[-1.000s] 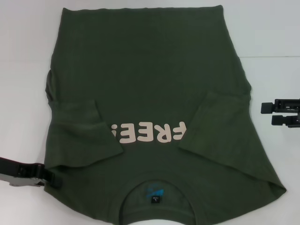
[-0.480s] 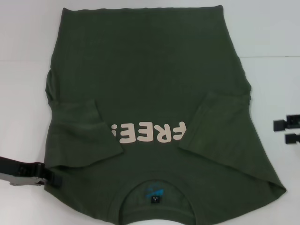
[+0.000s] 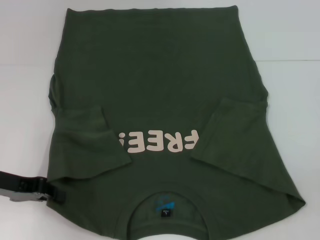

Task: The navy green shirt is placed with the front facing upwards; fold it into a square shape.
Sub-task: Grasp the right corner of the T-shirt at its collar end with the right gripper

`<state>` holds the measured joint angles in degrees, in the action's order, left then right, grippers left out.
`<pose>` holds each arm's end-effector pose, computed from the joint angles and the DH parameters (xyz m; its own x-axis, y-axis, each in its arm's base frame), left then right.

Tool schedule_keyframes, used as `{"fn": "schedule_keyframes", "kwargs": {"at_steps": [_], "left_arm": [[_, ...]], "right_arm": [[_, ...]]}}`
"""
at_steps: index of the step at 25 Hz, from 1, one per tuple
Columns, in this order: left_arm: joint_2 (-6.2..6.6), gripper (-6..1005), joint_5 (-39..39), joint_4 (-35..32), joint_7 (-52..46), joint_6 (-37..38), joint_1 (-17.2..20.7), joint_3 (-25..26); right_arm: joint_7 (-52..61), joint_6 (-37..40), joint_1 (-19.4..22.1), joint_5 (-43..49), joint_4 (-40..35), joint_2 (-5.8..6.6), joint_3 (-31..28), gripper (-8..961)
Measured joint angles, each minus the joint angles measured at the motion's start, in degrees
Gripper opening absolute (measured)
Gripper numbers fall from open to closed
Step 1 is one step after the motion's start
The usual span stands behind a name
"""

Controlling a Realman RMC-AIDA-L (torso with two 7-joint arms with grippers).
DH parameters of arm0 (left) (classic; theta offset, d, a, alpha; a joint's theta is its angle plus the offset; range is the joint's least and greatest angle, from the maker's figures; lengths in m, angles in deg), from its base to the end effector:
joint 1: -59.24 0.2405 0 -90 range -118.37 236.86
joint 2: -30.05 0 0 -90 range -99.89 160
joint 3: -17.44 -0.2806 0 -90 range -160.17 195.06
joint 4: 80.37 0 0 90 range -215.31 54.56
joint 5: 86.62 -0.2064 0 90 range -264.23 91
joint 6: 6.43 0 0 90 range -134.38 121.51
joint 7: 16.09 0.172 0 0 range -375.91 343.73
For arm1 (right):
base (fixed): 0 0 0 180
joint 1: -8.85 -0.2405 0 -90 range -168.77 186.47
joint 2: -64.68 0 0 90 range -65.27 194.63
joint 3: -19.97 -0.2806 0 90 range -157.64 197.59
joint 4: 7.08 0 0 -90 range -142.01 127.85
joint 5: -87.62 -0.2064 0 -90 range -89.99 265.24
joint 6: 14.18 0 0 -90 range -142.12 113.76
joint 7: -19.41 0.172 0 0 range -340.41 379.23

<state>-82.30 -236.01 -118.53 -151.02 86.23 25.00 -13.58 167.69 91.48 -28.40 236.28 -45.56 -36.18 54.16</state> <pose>-0.3472 0.3309 0.0030 0.1504 0.9811 0.1213 0.9865 -0.1409 -0.0837 0.3381 0.3387 0.0908 -0.0079 -0.9993 -0.0377 -0.9931 0.0122 -0.1169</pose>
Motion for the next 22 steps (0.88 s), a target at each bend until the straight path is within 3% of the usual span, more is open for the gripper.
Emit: {"fn": "schedule_keyframes", "kwargs": {"at_steps": [12,22], "left_arm": [[-0.24,56,0.0,0.0,0.6,-0.2,0.3,0.4],[-0.32,56,0.3,0.0,1.2,-0.2,0.2,0.8]], "right_arm": [[-1.1,-4.6,-0.4,1.7,0.1,-4.67,2.2,783],[-2.7,-8.4,-0.1,1.7,0.3,-6.16,3.4,774]]}}
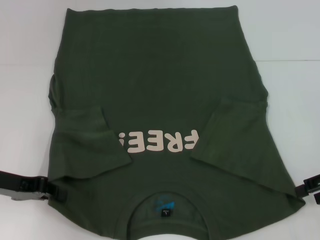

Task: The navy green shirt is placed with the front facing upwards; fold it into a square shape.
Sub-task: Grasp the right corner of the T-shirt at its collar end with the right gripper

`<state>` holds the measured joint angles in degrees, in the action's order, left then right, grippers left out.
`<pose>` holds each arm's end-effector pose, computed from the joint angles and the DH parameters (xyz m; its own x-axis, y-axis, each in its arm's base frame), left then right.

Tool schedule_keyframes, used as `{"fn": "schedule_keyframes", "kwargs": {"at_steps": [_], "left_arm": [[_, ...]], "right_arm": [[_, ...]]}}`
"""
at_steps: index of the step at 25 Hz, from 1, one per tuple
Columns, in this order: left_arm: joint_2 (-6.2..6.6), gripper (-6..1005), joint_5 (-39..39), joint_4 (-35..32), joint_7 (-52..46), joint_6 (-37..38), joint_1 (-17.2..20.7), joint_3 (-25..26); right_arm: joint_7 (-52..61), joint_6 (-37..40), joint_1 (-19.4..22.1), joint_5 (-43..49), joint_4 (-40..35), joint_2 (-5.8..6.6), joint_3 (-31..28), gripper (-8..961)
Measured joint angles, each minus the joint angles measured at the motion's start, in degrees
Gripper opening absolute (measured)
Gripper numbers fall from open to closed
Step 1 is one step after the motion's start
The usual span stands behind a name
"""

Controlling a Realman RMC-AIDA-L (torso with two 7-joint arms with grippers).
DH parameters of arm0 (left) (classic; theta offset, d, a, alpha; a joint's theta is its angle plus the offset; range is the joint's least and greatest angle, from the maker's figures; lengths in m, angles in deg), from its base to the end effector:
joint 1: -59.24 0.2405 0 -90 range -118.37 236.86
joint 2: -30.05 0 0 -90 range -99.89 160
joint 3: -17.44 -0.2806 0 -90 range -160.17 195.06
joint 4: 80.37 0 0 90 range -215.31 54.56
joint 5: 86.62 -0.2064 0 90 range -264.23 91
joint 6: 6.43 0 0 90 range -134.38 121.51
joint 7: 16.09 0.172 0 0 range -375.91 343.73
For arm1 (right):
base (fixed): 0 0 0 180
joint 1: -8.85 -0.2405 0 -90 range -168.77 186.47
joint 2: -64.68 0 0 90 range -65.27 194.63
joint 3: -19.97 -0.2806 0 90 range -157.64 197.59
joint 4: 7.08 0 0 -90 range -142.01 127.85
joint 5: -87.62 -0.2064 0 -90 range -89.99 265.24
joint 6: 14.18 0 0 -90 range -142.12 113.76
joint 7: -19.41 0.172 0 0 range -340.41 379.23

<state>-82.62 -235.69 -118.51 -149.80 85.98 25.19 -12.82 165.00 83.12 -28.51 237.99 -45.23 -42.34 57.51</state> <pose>-0.3469 0.3308 0.0014 0.1622 0.9775 0.1351 0.9853 -0.1531 -0.0752 0.3411 0.3426 0.0379 0.0586 -0.9980 -0.0248 -0.9848 -0.0538 -0.1652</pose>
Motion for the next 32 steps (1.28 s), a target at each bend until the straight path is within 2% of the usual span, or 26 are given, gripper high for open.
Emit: {"fn": "schedule_keyframes", "kwargs": {"at_steps": [5,32], "left_arm": [[0.0,56,0.4,0.0,0.2,0.0,0.1,0.0],[0.0,55,0.5,0.1,0.8,-0.7,-0.4,0.0]], "right_arm": [[-0.5,-1.8,0.1,0.0,0.2,-1.43,0.0,775],[-0.5,-4.3,-0.1,1.5,0.2,-2.67,0.3,774]]}}
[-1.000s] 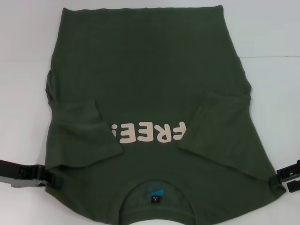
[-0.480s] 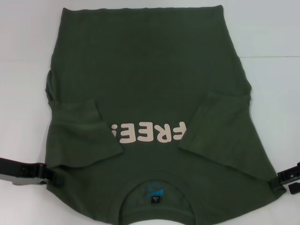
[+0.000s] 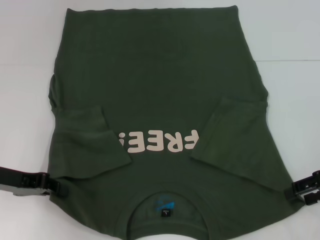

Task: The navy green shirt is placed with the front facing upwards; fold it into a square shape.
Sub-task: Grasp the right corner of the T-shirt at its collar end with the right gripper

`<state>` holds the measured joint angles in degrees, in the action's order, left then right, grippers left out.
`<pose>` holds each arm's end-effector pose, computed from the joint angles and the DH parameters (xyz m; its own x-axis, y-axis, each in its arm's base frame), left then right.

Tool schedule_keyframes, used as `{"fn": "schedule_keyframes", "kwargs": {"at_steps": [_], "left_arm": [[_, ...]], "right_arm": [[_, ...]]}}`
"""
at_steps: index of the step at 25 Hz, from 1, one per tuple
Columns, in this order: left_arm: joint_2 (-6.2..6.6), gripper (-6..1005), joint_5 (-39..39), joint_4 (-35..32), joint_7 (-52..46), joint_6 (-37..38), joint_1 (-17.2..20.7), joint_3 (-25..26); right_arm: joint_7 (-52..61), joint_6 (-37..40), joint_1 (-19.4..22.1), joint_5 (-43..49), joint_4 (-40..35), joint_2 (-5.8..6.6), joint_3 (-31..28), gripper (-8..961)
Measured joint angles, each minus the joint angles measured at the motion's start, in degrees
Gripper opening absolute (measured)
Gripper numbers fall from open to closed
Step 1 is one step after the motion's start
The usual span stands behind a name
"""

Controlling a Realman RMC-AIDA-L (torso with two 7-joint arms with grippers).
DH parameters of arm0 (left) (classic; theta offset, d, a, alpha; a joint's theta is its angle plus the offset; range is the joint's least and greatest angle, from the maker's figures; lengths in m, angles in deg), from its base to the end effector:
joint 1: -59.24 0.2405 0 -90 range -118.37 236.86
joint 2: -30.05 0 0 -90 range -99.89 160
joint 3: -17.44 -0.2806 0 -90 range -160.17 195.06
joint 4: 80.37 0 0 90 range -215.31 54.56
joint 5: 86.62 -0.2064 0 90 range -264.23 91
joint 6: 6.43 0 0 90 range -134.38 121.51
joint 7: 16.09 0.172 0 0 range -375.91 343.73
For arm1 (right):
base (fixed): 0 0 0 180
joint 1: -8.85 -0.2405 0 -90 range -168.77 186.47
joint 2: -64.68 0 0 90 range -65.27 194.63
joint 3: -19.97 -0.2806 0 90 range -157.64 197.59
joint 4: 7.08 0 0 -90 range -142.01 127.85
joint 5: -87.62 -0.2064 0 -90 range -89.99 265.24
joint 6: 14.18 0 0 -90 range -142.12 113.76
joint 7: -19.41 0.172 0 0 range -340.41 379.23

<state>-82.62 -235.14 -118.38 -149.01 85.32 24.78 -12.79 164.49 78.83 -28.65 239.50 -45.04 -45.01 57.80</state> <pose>-0.3444 0.3355 0.0014 0.1824 0.9720 0.1479 0.9820 -0.1725 -0.0772 0.3429 0.3452 0.0168 0.0743 -0.9965 -0.0377 -0.9793 -0.0657 -0.1913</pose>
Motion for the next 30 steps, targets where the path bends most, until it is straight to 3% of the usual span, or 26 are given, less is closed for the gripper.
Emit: {"fn": "schedule_keyframes", "kwargs": {"at_steps": [30], "left_arm": [[0.0,55,0.5,0.0,-0.2,0.0,-0.6,0.0]], "right_arm": [[0.4,-1.1,-0.9,-1.0,2.2,-1.62,-1.5,775]]}}
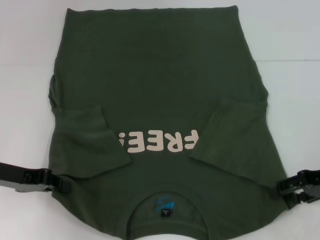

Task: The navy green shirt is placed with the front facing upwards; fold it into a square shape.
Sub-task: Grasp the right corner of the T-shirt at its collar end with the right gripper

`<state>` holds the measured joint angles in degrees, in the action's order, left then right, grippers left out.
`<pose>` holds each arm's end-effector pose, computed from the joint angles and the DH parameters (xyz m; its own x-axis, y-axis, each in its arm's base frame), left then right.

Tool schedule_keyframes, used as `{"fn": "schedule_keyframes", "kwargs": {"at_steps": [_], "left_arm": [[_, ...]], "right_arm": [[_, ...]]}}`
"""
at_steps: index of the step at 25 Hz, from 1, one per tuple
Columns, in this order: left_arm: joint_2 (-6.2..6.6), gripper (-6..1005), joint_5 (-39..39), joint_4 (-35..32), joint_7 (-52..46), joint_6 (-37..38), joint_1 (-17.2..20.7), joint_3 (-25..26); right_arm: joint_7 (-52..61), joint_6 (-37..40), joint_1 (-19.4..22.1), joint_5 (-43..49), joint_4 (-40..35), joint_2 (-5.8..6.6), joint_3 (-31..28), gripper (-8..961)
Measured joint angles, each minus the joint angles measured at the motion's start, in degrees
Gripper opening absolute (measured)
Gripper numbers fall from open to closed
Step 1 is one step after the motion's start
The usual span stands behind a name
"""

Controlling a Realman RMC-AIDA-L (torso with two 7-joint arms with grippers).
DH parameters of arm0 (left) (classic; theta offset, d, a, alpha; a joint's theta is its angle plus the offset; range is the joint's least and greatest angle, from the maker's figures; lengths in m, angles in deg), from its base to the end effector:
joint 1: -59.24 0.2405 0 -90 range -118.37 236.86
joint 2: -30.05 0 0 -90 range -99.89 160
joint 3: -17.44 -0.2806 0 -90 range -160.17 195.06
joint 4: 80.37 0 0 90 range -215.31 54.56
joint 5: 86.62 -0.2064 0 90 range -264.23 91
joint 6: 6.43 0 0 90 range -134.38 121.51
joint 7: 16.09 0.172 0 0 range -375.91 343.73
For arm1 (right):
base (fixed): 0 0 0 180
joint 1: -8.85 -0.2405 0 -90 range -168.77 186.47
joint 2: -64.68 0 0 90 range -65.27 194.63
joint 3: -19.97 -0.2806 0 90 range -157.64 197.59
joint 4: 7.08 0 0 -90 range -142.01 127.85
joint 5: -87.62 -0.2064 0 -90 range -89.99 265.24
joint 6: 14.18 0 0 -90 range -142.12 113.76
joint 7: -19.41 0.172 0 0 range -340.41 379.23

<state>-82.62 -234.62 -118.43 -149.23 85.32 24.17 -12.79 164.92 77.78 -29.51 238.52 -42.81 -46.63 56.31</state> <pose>-0.3396 0.3402 0.0017 0.1900 0.9694 0.1552 0.9809 -0.1809 -0.0711 0.3327 0.3456 -0.0023 0.0532 -0.9976 -0.0432 -0.9904 -0.0471 -0.1303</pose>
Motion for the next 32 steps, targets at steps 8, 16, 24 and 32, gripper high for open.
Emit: {"fn": "schedule_keyframes", "kwargs": {"at_steps": [8,16,24,32], "left_arm": [[0.0,55,0.1,0.0,0.2,-0.1,-0.1,0.0],[0.06,55,0.8,0.0,0.2,-0.5,-0.3,0.0],[0.17,54,0.8,0.1,0.2,-0.7,-0.6,0.0],[0.18,54,0.9,0.0,0.2,-0.7,-0.7,0.0]], "right_arm": [[-0.3,-1.4,0.1,-2.0,1.9,0.17,-1.0,774],[0.0,-2.3,-0.1,-2.4,3.0,0.31,-1.2,775],[0.8,-2.7,-0.7,-2.3,3.0,0.65,-2.0,613],[1.1,-3.9,-1.2,-2.0,3.0,0.56,0.4,270]]}}
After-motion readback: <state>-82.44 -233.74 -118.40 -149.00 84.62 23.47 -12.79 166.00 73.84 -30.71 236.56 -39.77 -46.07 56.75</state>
